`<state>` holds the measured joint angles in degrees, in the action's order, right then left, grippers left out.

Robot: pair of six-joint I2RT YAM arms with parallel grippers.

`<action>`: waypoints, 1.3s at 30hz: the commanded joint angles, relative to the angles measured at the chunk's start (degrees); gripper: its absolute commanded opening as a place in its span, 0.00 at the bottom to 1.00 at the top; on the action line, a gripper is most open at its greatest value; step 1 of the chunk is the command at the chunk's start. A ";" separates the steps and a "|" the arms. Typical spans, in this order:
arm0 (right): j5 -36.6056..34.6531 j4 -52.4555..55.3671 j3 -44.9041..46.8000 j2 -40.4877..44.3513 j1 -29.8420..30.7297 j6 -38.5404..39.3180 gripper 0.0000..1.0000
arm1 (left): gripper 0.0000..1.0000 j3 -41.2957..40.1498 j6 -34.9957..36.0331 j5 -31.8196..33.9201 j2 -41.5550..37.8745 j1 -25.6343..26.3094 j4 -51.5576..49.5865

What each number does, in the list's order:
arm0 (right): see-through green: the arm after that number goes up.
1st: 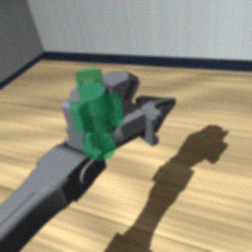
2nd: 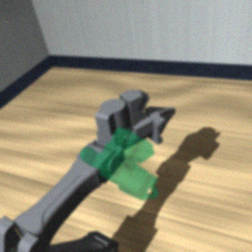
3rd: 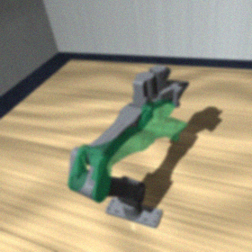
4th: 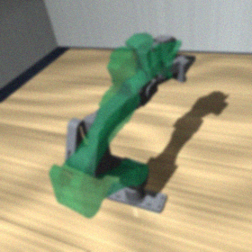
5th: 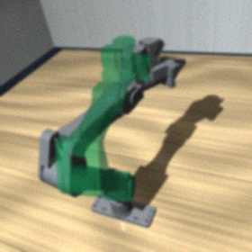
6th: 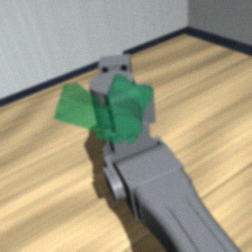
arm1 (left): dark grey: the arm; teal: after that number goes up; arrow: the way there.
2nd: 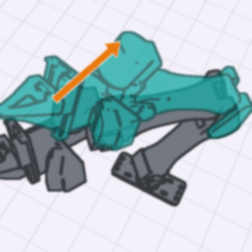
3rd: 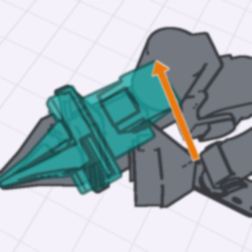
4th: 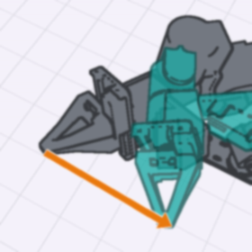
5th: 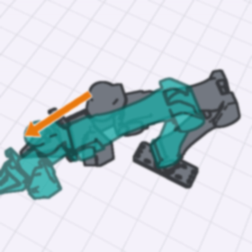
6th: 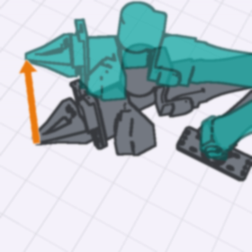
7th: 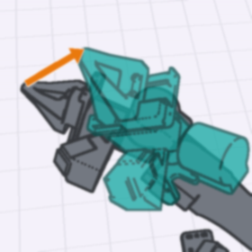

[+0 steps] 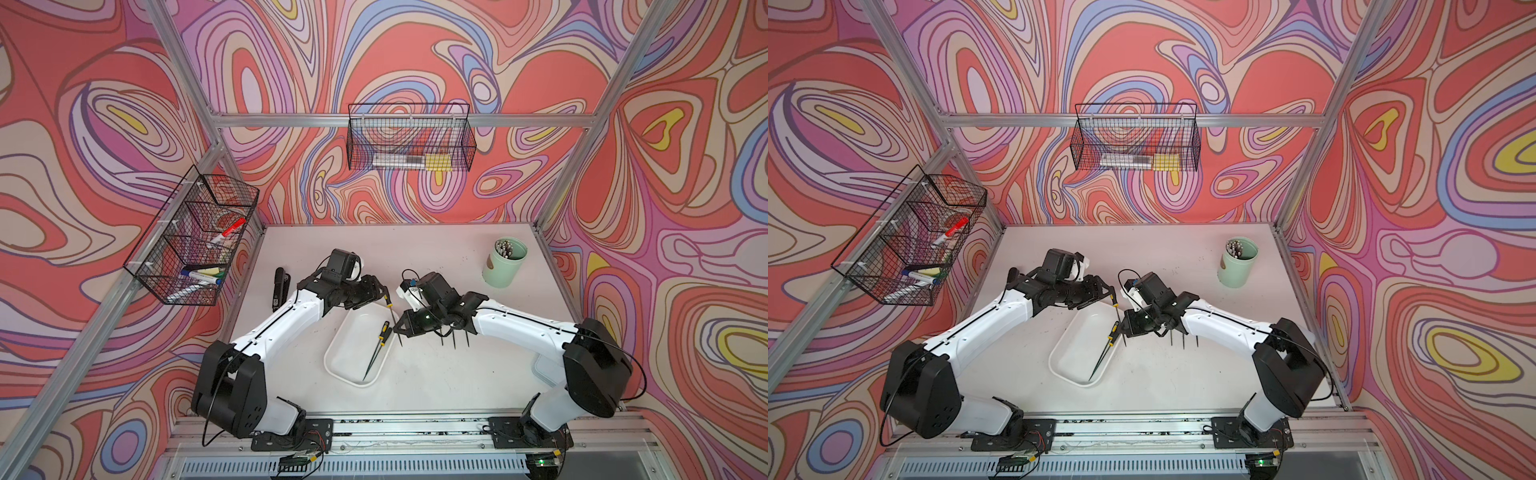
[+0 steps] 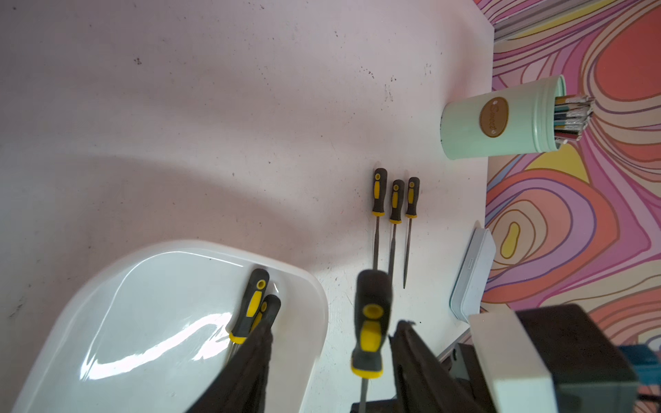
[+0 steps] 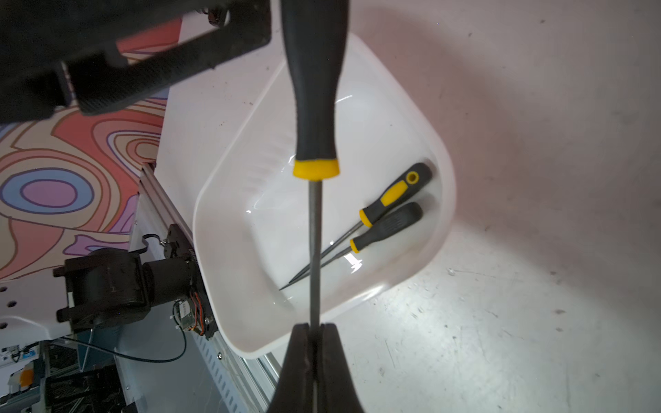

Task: Take the file tool out of the storage box
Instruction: Place the file tool at the center of the board.

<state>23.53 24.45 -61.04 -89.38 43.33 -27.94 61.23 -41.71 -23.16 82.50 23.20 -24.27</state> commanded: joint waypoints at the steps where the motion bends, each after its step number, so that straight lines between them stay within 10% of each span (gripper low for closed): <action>1: -8.22 8.71 -1.63 4.12 -1.69 3.06 0.00 | 0.85 2.84 5.01 2.92 -2.09 -0.35 -5.92; 3: -12.71 13.60 -2.01 5.65 -2.94 3.42 0.00 | 0.99 3.08 6.46 3.35 -2.55 -0.36 -7.19; 16: -31.54 34.82 -5.50 4.84 -13.15 4.84 0.00 | 0.99 -1.57 7.84 2.58 -4.23 -0.37 -4.76; 39: -27.38 35.29 -6.57 -9.70 -26.01 13.07 0.00 | 0.99 -5.50 9.39 -1.53 -3.49 -0.40 -1.05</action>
<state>-4.93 60.84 -67.53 -97.54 17.87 -16.25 56.58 -33.36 -23.40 78.46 23.20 -26.61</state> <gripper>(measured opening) 0.052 0.993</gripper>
